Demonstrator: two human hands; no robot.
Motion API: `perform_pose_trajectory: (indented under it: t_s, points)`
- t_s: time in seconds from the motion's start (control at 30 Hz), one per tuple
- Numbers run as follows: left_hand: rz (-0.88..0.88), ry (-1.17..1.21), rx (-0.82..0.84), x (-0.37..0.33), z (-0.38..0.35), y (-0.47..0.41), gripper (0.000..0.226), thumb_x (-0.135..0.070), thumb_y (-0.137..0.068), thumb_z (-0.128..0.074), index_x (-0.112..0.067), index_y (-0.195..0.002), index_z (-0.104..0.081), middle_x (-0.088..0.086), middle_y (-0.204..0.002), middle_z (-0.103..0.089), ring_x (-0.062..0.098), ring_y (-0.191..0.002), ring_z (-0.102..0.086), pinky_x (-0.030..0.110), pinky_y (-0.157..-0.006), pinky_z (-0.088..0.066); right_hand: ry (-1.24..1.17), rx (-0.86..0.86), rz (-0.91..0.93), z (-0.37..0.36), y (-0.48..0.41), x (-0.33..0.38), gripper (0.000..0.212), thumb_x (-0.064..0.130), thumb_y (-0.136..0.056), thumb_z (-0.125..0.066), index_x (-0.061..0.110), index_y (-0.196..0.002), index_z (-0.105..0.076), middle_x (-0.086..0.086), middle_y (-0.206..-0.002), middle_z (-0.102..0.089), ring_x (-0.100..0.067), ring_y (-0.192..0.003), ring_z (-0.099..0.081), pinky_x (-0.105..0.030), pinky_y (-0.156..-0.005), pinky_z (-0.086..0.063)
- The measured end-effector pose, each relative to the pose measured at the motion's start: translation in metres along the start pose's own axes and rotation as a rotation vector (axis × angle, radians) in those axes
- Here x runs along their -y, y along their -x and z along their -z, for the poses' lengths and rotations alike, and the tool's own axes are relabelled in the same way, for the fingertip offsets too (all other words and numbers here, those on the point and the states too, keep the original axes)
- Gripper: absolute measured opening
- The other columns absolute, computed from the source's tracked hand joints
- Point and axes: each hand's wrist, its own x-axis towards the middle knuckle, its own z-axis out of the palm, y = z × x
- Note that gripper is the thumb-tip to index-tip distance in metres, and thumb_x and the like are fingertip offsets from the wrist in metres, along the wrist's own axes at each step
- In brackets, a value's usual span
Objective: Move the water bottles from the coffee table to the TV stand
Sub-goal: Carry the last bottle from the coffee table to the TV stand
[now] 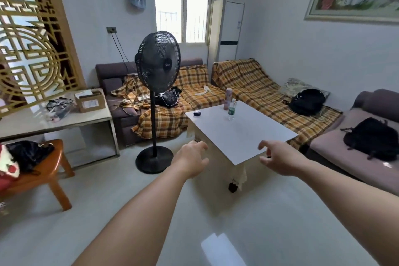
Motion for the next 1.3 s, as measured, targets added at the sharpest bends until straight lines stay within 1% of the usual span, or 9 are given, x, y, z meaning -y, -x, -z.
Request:
perform_pose_trajectory:
  t_s: [0.3, 0.43, 0.63, 0.8, 0.9, 1.0, 1.17, 1.23, 1.3]
  points:
    - [0.013, 0.036, 0.080, 0.038, 0.004, -0.139, 0.037, -0.038, -0.082, -0.052, -0.038, -0.119, -0.051, -0.006, -0.125, -0.051, 0.019, -0.107, -0.054, 0.042, -0.083, -0.053, -0.057, 0.014, -0.013, -0.004, -0.148, 0.043, 0.037, 0.039, -0.090, -0.056, 0.030, -0.126, -0.050, -0.002, -0.118, -0.059, -0.019, -0.096, -0.058, -0.039, -0.086, -0.053]
    - [0.007, 0.021, 0.103, 0.041, 0.004, -0.203, 0.036, -0.037, -0.083, -0.053, -0.038, -0.119, -0.051, -0.007, -0.122, -0.049, 0.019, -0.104, -0.053, 0.041, -0.079, -0.055, -0.069, 0.002, -0.033, -0.003, -0.216, 0.022, 0.037, 0.040, -0.089, -0.057, 0.031, -0.124, -0.050, -0.002, -0.119, -0.060, -0.018, -0.095, -0.058, -0.038, -0.084, -0.054]
    - [0.053, -0.047, 0.099, 0.048, -0.005, -0.298, 0.036, -0.032, -0.083, -0.050, -0.033, -0.118, -0.052, -0.005, -0.119, -0.051, 0.016, -0.104, -0.051, 0.038, -0.082, -0.051, -0.181, -0.031, -0.046, -0.017, -0.330, -0.030, 0.036, 0.038, -0.088, -0.059, 0.026, -0.122, -0.054, -0.004, -0.120, -0.061, -0.018, -0.092, -0.054, -0.031, -0.081, -0.049]
    - [0.067, -0.071, 0.112, 0.036, -0.019, -0.381, 0.037, -0.034, -0.081, -0.052, -0.032, -0.118, -0.053, -0.005, -0.118, -0.051, 0.017, -0.106, -0.052, 0.039, -0.086, -0.050, -0.222, 0.012, -0.074, -0.026, -0.411, -0.064, 0.039, 0.038, -0.088, -0.059, 0.024, -0.124, -0.054, -0.006, -0.127, -0.057, -0.023, -0.109, -0.055, -0.035, -0.088, -0.048]
    - [0.034, -0.076, 0.143, 0.028, -0.028, -0.426, 0.034, -0.036, -0.083, -0.054, -0.034, -0.117, -0.054, -0.007, -0.117, -0.052, 0.013, -0.100, -0.052, 0.035, -0.084, -0.051, -0.190, 0.047, -0.066, -0.024, -0.449, -0.076, 0.038, 0.040, -0.088, -0.059, 0.026, -0.123, -0.054, -0.004, -0.127, -0.057, -0.022, -0.108, -0.056, -0.035, -0.088, -0.050]
    - [0.027, -0.061, 0.175, 0.027, -0.039, -0.475, 0.036, -0.038, -0.083, -0.054, -0.035, -0.118, -0.053, -0.006, -0.119, -0.052, 0.015, -0.104, -0.052, 0.037, -0.086, -0.051, -0.186, 0.056, -0.065, -0.026, -0.491, -0.088, 0.036, 0.040, -0.088, -0.059, 0.026, -0.121, -0.054, -0.003, -0.126, -0.059, -0.019, -0.105, -0.056, -0.034, -0.088, -0.050]
    - [0.082, 0.084, 0.254, 0.044, -0.063, -0.553, 0.034, -0.039, -0.084, -0.054, -0.035, -0.117, -0.054, -0.006, -0.109, -0.058, 0.013, -0.093, -0.058, 0.033, -0.081, -0.053, -0.215, 0.090, -0.145, -0.040, -0.551, -0.104, 0.036, 0.039, -0.088, -0.058, 0.024, -0.120, -0.056, -0.005, -0.117, -0.062, -0.019, -0.099, -0.058, -0.034, -0.085, -0.050]
    - [0.127, 0.186, 0.265, 0.055, -0.071, -0.589, 0.031, -0.041, -0.085, -0.054, -0.035, -0.115, -0.055, -0.007, -0.105, -0.060, 0.012, -0.086, -0.060, 0.030, -0.074, -0.053, -0.289, 0.097, -0.203, -0.046, -0.577, -0.106, 0.035, 0.037, -0.088, -0.057, 0.020, -0.119, -0.057, -0.004, -0.102, -0.065, -0.017, -0.088, -0.060, -0.034, -0.080, -0.051]
    - [0.162, 0.287, 0.275, 0.070, -0.079, -0.626, 0.028, -0.044, -0.085, -0.055, -0.035, -0.112, -0.055, -0.006, -0.102, -0.060, 0.013, -0.080, -0.060, 0.027, -0.065, -0.051, -0.367, 0.080, -0.263, -0.052, -0.605, -0.106, 0.032, 0.034, -0.089, -0.057, 0.017, -0.117, -0.058, 0.000, -0.085, -0.065, -0.013, -0.074, -0.060, -0.030, -0.069, -0.050]
